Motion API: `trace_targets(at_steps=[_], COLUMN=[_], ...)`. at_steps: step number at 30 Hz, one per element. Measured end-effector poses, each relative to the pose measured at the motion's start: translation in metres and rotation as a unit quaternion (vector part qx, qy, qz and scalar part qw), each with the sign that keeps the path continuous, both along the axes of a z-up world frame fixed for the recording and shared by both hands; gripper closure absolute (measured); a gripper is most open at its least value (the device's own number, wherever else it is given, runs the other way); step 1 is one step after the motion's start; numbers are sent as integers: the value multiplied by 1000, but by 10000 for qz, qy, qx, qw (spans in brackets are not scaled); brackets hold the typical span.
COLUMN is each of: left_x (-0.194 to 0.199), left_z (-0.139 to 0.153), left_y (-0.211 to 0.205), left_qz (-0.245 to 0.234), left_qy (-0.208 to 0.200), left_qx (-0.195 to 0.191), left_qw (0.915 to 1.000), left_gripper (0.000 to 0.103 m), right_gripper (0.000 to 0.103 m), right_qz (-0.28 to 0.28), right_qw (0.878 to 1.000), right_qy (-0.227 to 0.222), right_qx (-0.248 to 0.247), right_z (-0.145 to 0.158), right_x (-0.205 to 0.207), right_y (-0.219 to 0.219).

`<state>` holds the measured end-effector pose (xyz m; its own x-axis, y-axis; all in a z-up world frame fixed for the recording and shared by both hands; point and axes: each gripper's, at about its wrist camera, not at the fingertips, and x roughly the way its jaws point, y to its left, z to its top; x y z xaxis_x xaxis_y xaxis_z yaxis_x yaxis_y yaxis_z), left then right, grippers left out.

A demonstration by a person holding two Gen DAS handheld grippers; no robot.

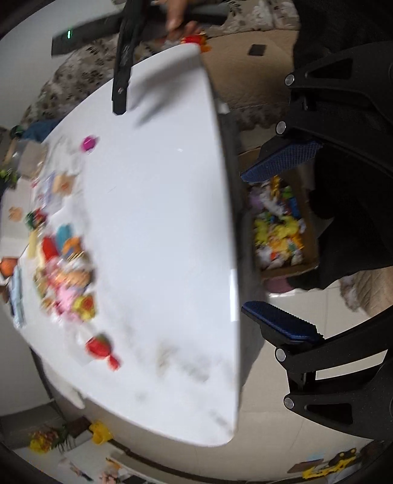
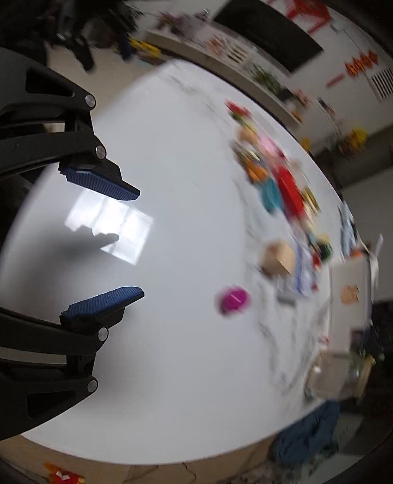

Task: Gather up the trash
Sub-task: 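Carry both items to the cardboard box and open both grippers, then grasp the pink ball with the right gripper while the left grasps the red toy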

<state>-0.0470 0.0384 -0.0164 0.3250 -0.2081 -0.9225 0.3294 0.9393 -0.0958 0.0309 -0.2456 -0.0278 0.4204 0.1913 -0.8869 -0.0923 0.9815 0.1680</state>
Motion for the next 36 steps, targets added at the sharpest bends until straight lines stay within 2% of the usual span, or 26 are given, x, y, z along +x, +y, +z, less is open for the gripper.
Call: trace_targets(at_steps=[5, 6, 7, 8, 9, 16, 22, 26, 28, 30, 36], left_x=[41, 49, 57, 67, 75, 135, 184, 206, 212, 215, 187], left_z=[12, 12, 11, 8, 6, -16, -33, -52, -54, -50, -43], left_y=[23, 26, 30, 36, 42, 70, 65, 63, 66, 64, 64], left_qz=[388, 457, 520, 598, 672, 922, 570, 587, 670, 570, 571], left_qy=[-282, -316, -336, -339, -332, -387, -492, -492, -610, -666, -533], left_qx=[-46, -18, -4, 16, 31, 160, 351, 501, 306, 267, 132], left_qw=[9988, 9985, 9981, 9976, 9972, 9949, 9965, 9958, 9954, 9958, 9969], left_gripper=[23, 23, 23, 23, 23, 23, 23, 24, 36, 65, 65], right_gripper=[44, 48, 56, 73, 77, 77, 77, 77, 77, 77, 77], right_qz=[-353, -383, -385, -402, -391, -594, -673, -696, -712, -706, -584], right_qw=[9990, 9985, 9981, 9978, 9975, 9969, 9962, 9957, 9955, 9954, 9967], right_qy=[197, 279, 345, 265, 311, 496, 538, 581, 594, 600, 484], right_qx=[-215, -290, -324, -456, -508, -162, 153, 192, 219, 232, 298], right_z=[-24, -30, -34, -34, -35, -30, -22, -20, -21, -21, -13], right_x=[65, 75, 79, 81, 83, 64, 43, 33, 31, 28, 14], right_y=[-13, -14, -17, -13, -12, -11, 3, 13, 16, 18, 24])
